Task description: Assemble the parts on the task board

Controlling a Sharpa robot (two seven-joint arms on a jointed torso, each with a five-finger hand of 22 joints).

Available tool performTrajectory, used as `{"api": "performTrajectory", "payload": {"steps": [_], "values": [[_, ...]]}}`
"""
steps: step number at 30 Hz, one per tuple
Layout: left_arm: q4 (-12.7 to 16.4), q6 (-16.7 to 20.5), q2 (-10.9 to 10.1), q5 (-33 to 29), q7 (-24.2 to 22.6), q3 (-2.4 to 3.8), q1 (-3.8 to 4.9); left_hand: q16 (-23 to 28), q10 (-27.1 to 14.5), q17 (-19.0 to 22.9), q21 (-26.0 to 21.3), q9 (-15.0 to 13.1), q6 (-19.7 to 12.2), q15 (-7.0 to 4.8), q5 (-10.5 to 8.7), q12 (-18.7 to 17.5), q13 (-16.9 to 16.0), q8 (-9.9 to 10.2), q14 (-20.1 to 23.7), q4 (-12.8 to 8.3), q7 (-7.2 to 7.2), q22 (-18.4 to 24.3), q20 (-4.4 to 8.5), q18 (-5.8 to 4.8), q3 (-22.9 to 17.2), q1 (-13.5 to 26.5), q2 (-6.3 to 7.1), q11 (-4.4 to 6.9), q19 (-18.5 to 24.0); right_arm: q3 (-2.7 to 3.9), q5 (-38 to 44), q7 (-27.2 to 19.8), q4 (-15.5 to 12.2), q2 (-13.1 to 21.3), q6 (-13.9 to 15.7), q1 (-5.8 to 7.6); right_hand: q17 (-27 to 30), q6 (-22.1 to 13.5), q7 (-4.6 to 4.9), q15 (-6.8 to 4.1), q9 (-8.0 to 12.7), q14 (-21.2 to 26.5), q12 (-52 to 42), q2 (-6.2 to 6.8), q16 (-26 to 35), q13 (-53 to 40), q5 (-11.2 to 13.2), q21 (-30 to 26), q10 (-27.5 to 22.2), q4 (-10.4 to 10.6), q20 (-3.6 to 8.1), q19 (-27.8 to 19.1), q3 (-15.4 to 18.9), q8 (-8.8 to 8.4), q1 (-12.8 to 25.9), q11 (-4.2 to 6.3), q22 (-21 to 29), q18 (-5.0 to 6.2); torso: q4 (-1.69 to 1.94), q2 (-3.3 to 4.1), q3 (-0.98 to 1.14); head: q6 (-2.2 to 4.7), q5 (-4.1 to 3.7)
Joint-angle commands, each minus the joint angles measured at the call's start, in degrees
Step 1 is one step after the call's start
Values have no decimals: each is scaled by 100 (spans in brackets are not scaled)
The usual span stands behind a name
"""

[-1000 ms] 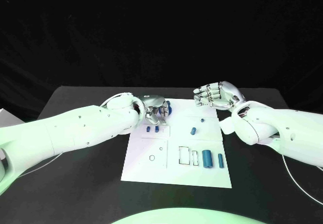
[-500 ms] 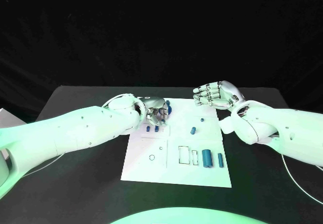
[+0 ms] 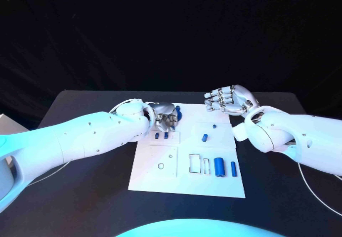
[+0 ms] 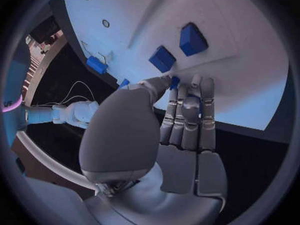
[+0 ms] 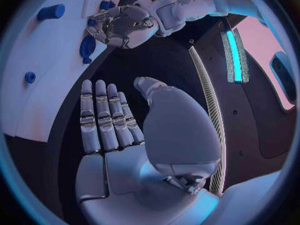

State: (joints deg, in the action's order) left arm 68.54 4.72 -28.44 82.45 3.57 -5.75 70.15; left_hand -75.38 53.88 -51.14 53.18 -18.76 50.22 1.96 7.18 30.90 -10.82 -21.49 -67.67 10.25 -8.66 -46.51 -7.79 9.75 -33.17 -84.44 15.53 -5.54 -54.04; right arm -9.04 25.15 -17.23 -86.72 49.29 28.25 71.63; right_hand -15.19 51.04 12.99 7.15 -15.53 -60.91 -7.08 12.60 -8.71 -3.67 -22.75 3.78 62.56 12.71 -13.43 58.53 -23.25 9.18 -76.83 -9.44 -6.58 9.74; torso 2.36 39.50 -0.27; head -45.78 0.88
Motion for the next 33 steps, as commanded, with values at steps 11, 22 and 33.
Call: {"api": "performTrajectory", "payload": {"steps": [11, 22, 33], "values": [[-68, -222, 51, 16, 78, -3, -34, -145, 82, -119, 182, 17, 71, -1, 2, -68, 25, 70, -128, -95, -2, -174, -9, 54, -146, -27, -4, -6, -14, 2, 45, -80, -12, -5, -63, -3, 10, 37, 22, 0, 9, -25, 32, -22, 38, 4, -38, 30, 27, -45, -4, 50, -3, -23, -8, -12, 10, 84, 3, -5, 1, -11, -8], [-103, -176, 70, 52, 18, -4, -42, -420, 481, -427, 641, -56, 429, -114, -10, -116, 27, 32, -370, -362, 101, -647, 61, -9, -306, 18, -121, 136, -217, 2, 44, -83, -12, -4, -70, -3, 10, 37, 22, 0, 9, -25, 32, -22, 38, 4, -38, 30, 27, -45, -4, 50, -3, -23, -8, -12, 10, 84, 4, -6, 2, -21, -14], [-128, 6, 79, -46, -34, -3, -49, -501, 714, -455, 822, -106, 605, -142, -23, -409, 91, 112, -473, -431, 110, -842, 97, -39, -361, 234, -200, 158, -272, 2, 39, -87, -20, -4, -68, -3, 13, 42, 22, 0, 8, -31, 33, -25, 41, 3, -35, 31, 31, -46, -4, 54, -9, -23, 0, -12, 19, 83, -3, -3, 4, -14, -15]]}}
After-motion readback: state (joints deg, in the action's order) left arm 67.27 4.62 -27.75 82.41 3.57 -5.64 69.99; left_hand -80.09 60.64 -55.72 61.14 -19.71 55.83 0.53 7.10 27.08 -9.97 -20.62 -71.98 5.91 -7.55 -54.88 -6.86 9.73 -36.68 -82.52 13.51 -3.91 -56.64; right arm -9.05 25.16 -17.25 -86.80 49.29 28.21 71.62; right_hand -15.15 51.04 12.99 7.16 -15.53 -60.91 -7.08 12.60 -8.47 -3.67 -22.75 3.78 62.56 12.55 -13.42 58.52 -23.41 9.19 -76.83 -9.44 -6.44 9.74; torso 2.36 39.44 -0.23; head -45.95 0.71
